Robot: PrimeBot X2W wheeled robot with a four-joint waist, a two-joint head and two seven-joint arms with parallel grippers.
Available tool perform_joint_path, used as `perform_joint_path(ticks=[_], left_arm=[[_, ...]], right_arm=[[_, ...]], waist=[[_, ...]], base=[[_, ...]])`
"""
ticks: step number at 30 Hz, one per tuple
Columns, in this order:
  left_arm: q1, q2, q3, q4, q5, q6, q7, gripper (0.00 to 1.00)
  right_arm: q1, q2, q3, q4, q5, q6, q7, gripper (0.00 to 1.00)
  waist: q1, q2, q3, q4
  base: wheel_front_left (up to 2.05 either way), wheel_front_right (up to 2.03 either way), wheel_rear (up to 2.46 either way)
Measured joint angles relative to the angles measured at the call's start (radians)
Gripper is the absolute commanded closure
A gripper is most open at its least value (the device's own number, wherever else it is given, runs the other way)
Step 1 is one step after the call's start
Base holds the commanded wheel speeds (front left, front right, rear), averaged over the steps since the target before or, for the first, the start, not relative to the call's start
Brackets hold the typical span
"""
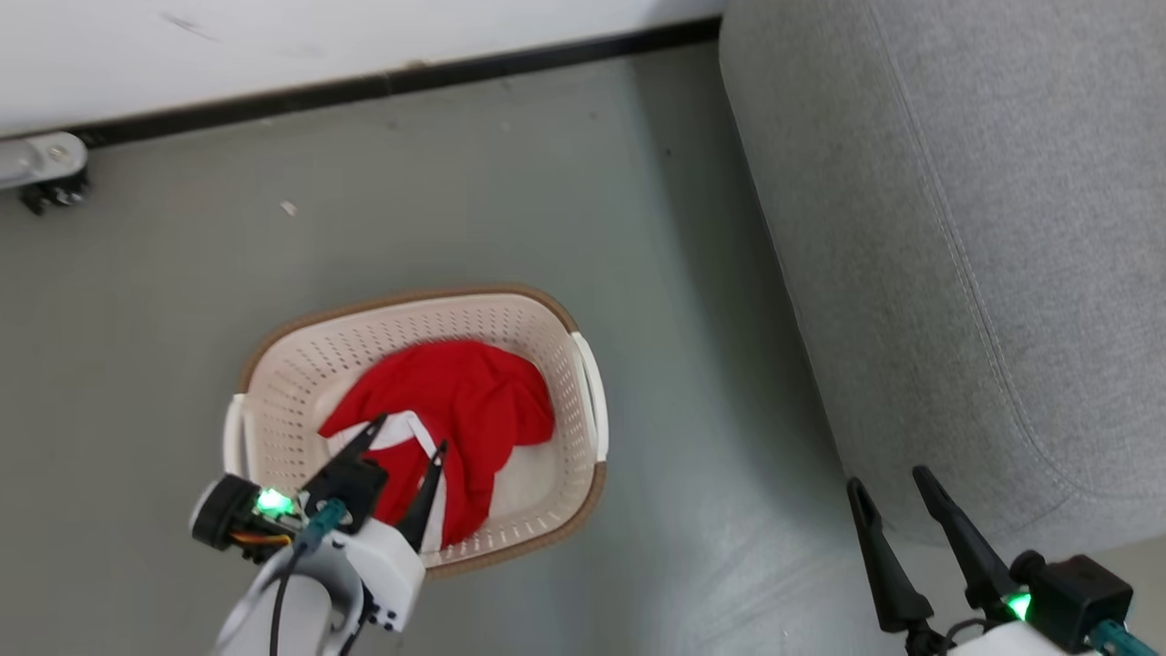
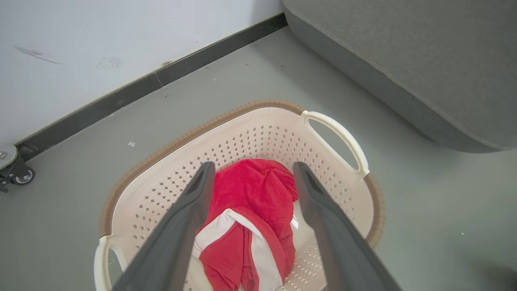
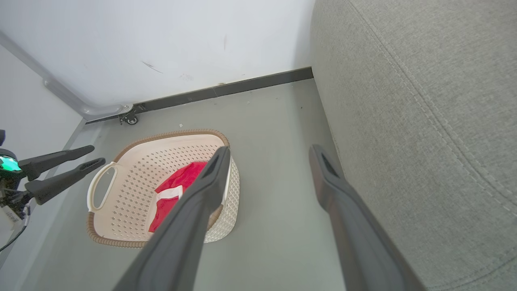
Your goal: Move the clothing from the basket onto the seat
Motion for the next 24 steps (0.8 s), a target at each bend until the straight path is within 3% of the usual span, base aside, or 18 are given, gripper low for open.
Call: perform_joint_path(ticks=[10,24], left_arm=[[-0.168,0.035,-0.030,0.138,0.068,0.000,0.041,0.00],[-0.343,0.060,-0.012,0.302,0.071,-0.001,0.150,0.00]], right_arm=[[-0.081,-0.001,0.070,-0.011,0.017,0.000,0.000,0.00],[-0.188,-0.001,0.140,-0.003,0.031,0.000,0.000,0.00]], waist=[[0.0001,0.0000,0.125,-0.060],[0.0001,0.0000,0.269,-0.112]], base=[[0.00,0.00,0.00],[0.00,0.00,0.00]])
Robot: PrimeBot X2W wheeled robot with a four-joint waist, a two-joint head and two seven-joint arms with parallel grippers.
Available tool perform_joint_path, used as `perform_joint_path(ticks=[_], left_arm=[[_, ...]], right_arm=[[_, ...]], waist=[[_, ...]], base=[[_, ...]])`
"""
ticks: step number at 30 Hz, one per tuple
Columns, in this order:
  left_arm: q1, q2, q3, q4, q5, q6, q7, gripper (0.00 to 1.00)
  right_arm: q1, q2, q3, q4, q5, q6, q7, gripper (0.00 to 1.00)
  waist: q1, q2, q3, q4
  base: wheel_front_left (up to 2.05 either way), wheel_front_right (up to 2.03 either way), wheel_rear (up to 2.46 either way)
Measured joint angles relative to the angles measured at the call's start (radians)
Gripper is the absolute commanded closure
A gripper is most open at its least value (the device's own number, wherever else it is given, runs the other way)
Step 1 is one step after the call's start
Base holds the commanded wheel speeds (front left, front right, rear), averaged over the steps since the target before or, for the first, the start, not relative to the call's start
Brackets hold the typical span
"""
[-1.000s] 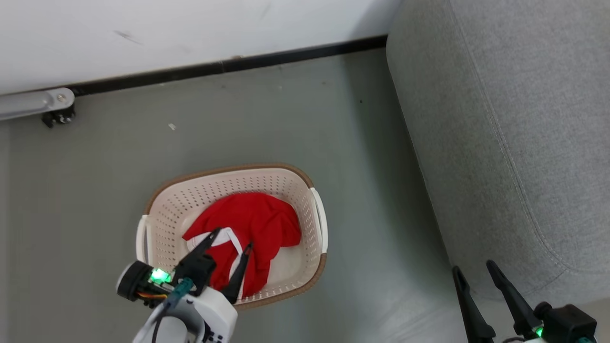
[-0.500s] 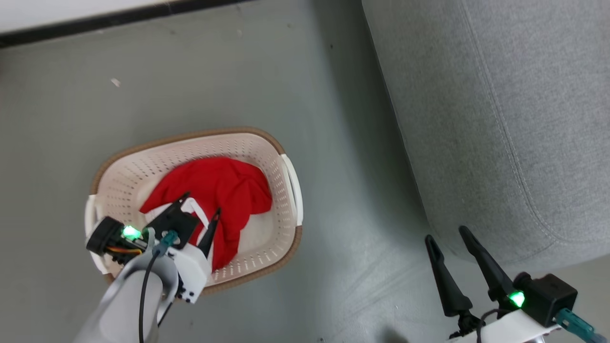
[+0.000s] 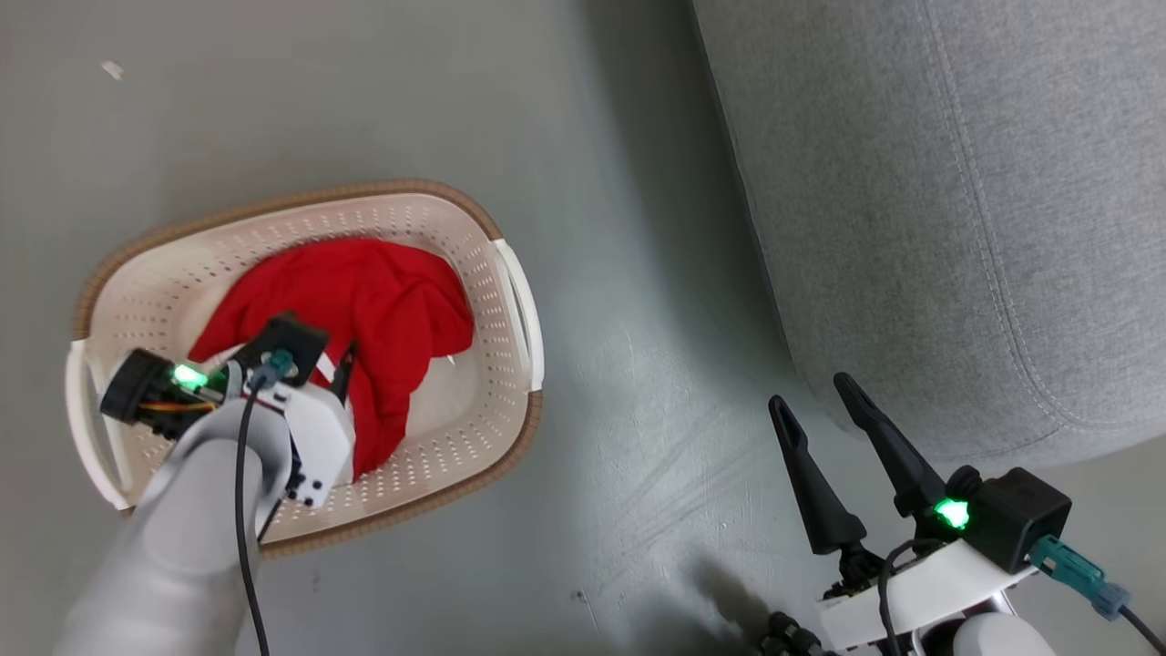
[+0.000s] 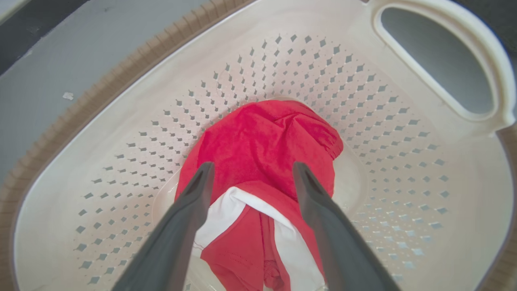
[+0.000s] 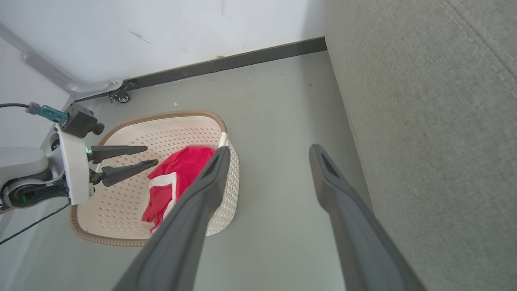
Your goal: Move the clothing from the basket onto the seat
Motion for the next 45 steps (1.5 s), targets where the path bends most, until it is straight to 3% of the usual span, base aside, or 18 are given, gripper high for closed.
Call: perform_joint_path(ticks=[16,29,45], left_arm=[[-0.148,0.027,-0.013,0.132,0.035,-0.001,0.115,0.00],[-0.225,0.050,-0.055,0.194,0.070,-0.018,0.132,0.00],[-0.267,0.034,-0.068,0.273,0.072,-0.026,0.151,0.00]], right_arm=[[-0.102,0.000,0.031,0.000,0.007,0.000,0.000,0.00],[-0.143,-0.001,0.036,0.000,0.020,0.000,0.000,0.00],[-0.183,-0.001,0.033,0.003,0.017,0.000,0.000,0.00]], waist=[[0.0000,0.0000,0.122,-0.034],[0.0000,-0.0001,0.200,-0.054],[0.0000,0.0000,0.234,-0.050]], base=[[0.00,0.00,0.00],[0.00,0.00,0.00],[0.00,0.00,0.00]])
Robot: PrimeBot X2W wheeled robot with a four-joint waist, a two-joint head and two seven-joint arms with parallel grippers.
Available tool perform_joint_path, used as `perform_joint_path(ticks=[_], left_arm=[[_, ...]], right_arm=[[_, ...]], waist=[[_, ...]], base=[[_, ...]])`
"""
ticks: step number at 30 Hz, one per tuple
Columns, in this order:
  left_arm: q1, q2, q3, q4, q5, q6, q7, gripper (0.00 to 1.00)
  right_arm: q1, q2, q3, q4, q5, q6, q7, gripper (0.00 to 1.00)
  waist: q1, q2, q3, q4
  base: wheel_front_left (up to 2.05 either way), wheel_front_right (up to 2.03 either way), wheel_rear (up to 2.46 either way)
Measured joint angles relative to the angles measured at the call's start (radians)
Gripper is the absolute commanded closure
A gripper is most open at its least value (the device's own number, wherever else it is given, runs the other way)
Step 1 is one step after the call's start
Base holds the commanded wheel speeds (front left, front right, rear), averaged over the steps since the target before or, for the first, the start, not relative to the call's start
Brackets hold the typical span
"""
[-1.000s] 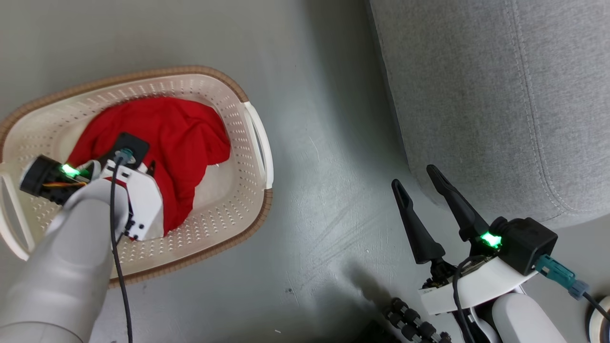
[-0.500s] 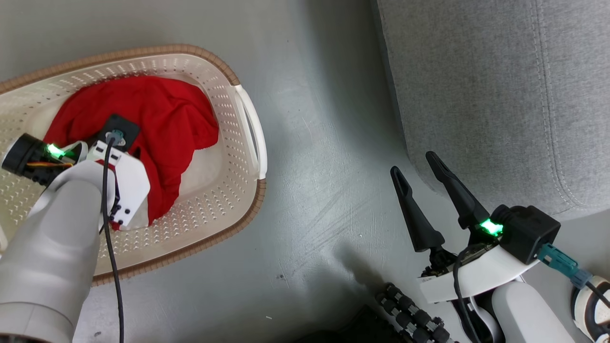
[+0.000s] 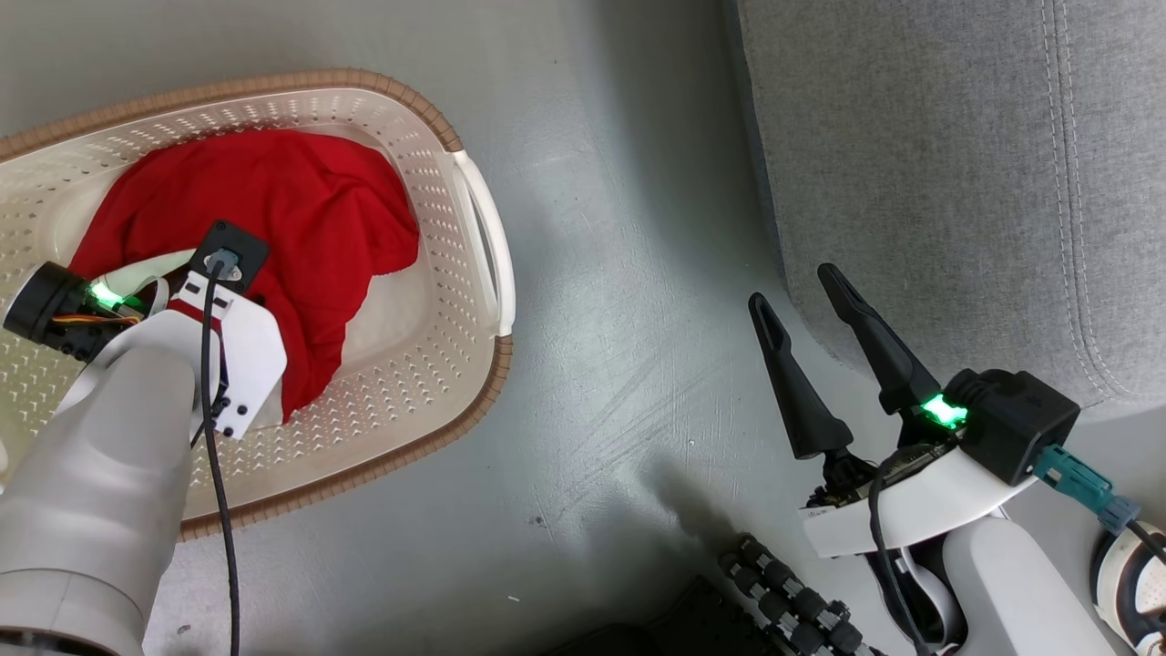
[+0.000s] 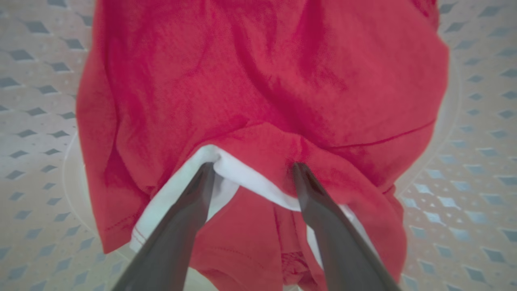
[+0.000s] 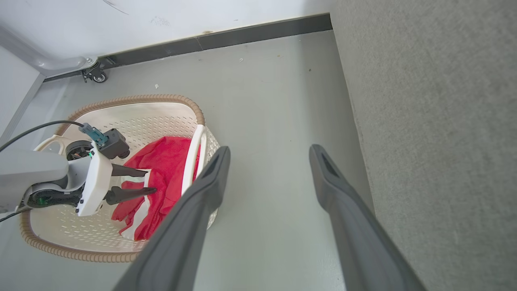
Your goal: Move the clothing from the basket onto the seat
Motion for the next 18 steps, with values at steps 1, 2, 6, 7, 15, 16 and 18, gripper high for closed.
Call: perform_joint_path(ticks=[1,2,6,7,15,16,18], left_arm=[[-0.001,0.000,-0.001,0.004,0.002,0.000,0.002,0.00],[-0.003,0.000,-0.002,0.008,0.006,0.000,0.003,0.00],[-0.017,-0.002,-0.003,0.020,0.007,0.000,0.008,0.00],[-0.021,-0.003,-0.003,0.021,0.007,0.000,0.009,0.00],[-0.040,-0.014,-0.006,0.036,0.007,0.000,0.013,0.00],[-0.043,-0.015,-0.007,0.037,0.007,0.000,0.013,0.00],[-0.043,-0.018,-0.004,0.038,0.006,0.000,0.012,0.00]], right_arm=[[0.000,0.000,-0.001,0.000,-0.002,0.000,0.000,0.00],[0.000,0.000,-0.002,0.000,-0.002,0.000,0.000,0.00],[0.000,0.000,-0.002,-0.001,-0.007,0.000,0.000,0.00],[0.000,0.000,-0.002,-0.002,-0.007,0.000,0.000,0.00],[0.000,0.000,-0.001,-0.006,-0.014,0.000,0.000,0.00],[0.000,0.000,-0.001,-0.007,-0.014,0.000,0.000,0.00],[0.000,0.000,-0.003,-0.008,-0.016,0.000,0.000,0.00]], waist=[[0.0000,0.0000,0.000,0.001],[0.0000,0.0000,0.001,0.001],[0.0000,0.0000,0.004,0.005],[0.0000,0.0000,0.005,0.005],[0.0000,0.0000,0.016,0.011],[0.0000,0.0000,0.017,0.012],[-0.0001,0.0000,0.020,0.013]], base=[[0.00,0.00,0.00],[0.00,0.00,0.00],[0.00,0.00,0.00],[0.00,0.00,0.00],[0.00,0.00,0.00],[0.00,0.00,0.00],[0.00,0.00,0.00]])
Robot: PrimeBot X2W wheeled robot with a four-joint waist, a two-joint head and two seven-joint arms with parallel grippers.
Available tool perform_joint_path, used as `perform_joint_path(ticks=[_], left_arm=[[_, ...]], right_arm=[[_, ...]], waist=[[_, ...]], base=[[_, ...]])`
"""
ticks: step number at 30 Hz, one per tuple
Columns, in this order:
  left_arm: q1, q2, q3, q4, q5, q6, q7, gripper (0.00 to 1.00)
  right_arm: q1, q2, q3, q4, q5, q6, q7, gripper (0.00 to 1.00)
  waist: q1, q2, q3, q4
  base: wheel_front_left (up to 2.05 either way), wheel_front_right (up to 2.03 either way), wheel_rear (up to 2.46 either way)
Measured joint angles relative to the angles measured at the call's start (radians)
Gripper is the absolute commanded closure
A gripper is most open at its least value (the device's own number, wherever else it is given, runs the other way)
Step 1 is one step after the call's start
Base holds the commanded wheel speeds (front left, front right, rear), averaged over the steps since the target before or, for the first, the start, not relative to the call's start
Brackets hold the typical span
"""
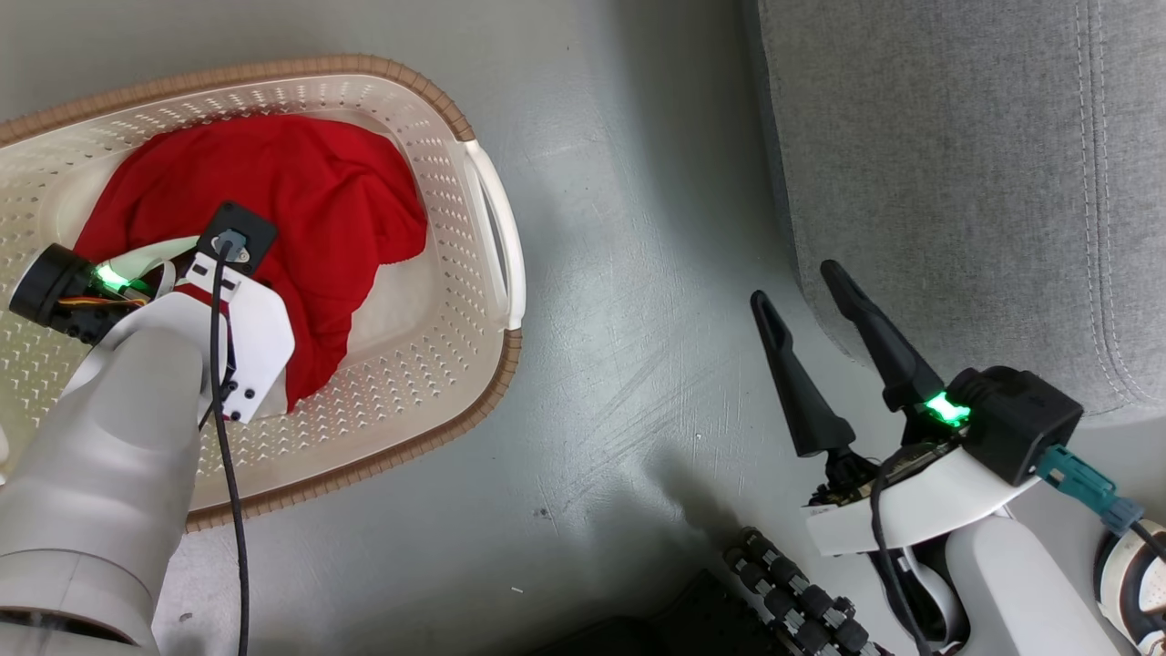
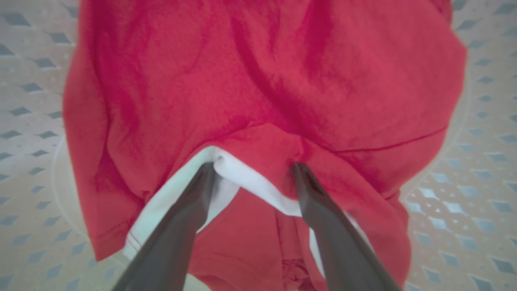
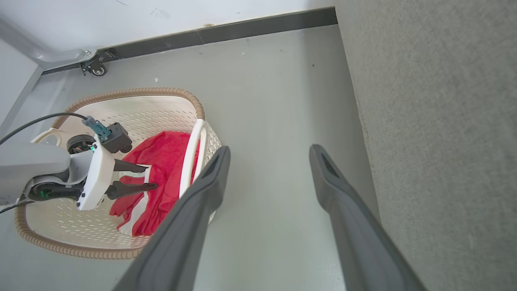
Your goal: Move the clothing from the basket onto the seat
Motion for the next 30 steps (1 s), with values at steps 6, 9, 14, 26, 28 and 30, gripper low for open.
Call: perform_joint_path(ticks=[6,9,14,26,28,30], left_arm=[[0.000,-0.007,0.001,0.009,-0.001,0.000,-0.001,0.00],[0.000,-0.007,0.002,0.014,-0.001,0.000,-0.001,0.00],[-0.001,-0.015,0.002,0.021,-0.008,0.000,0.000,1.00],[-0.004,0.005,0.001,0.032,-0.010,-0.002,-0.006,1.00],[-0.004,0.009,0.001,0.033,-0.010,-0.002,-0.012,1.00],[-0.004,0.010,0.002,0.034,-0.012,-0.002,-0.016,1.00]], right_arm=[[0.000,0.000,-0.011,-0.002,-0.003,0.000,0.000,0.00],[0.000,0.000,-0.012,-0.003,-0.005,0.000,0.000,0.00],[0.000,0.000,-0.012,-0.008,-0.007,0.000,0.000,0.00],[-0.044,-0.001,-0.011,-0.008,0.003,0.000,0.000,0.00],[-0.057,-0.001,-0.011,-0.007,0.005,0.000,0.000,0.00],[-0.063,-0.001,-0.012,-0.007,0.008,0.000,0.000,0.00]], waist=[[0.0000,0.0000,0.006,0.004],[0.0000,0.0000,0.008,0.006],[0.0000,0.0000,0.012,0.010],[0.0000,0.0000,0.007,0.009],[0.0000,0.0000,0.005,0.008],[0.0000,0.0000,0.002,0.007]], base=[[0.00,0.00,0.00],[0.00,0.00,0.00],[0.00,0.00,0.00],[0.00,0.00,0.00],[0.00,0.00,0.00],[0.00,0.00,0.00]])
